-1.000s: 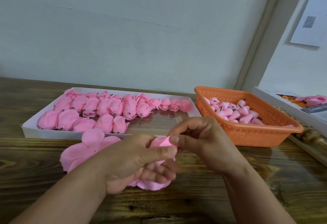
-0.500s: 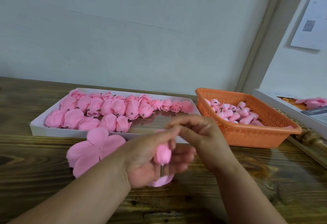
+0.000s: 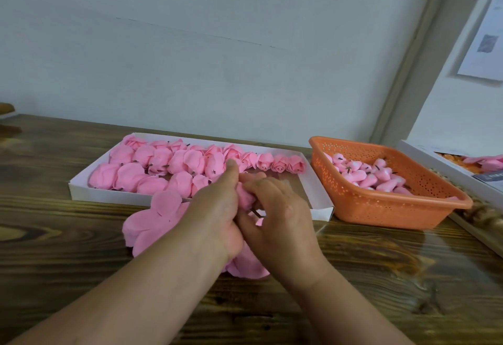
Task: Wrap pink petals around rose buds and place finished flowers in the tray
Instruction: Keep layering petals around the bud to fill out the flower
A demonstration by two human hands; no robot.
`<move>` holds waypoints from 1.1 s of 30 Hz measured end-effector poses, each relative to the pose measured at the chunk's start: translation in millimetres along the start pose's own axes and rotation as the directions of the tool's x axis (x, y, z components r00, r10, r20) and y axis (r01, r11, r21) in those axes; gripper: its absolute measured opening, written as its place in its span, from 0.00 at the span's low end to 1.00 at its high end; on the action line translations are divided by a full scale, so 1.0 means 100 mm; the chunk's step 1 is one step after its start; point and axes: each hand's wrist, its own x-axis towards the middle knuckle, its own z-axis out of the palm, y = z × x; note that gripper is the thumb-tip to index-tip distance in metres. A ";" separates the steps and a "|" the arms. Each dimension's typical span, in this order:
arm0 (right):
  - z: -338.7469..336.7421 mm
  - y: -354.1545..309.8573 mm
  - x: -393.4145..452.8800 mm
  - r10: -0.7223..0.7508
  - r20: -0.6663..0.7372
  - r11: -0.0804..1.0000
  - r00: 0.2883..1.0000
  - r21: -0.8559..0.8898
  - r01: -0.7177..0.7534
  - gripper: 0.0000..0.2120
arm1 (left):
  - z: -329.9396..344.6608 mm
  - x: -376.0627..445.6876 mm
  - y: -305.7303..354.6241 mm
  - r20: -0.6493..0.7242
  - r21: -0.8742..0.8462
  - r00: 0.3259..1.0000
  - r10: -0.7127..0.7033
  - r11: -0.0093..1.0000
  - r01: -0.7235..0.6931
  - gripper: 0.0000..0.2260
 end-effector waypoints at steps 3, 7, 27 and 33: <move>-0.02 -0.02 0.01 0.322 0.118 0.864 0.939 0.369 -0.342 0.05 | -0.03 0.01 -0.02 0.033 0.030 0.999 0.042 0.999 -0.043 0.20; -0.13 0.11 0.04 0.433 0.417 0.458 0.799 0.661 -0.594 0.03 | -0.07 0.04 -0.07 0.171 0.221 0.980 0.097 0.966 -0.134 0.20; -0.32 0.96 0.10 0.559 -0.079 0.827 0.825 0.117 -0.550 0.16 | -0.04 1.10 0.62 0.193 0.976 0.967 0.167 0.066 -0.206 0.21; -0.29 0.97 0.07 0.490 -0.056 0.870 0.870 -0.034 -0.492 0.15 | -0.11 1.20 0.36 0.343 0.816 0.939 0.030 -0.505 -0.282 0.18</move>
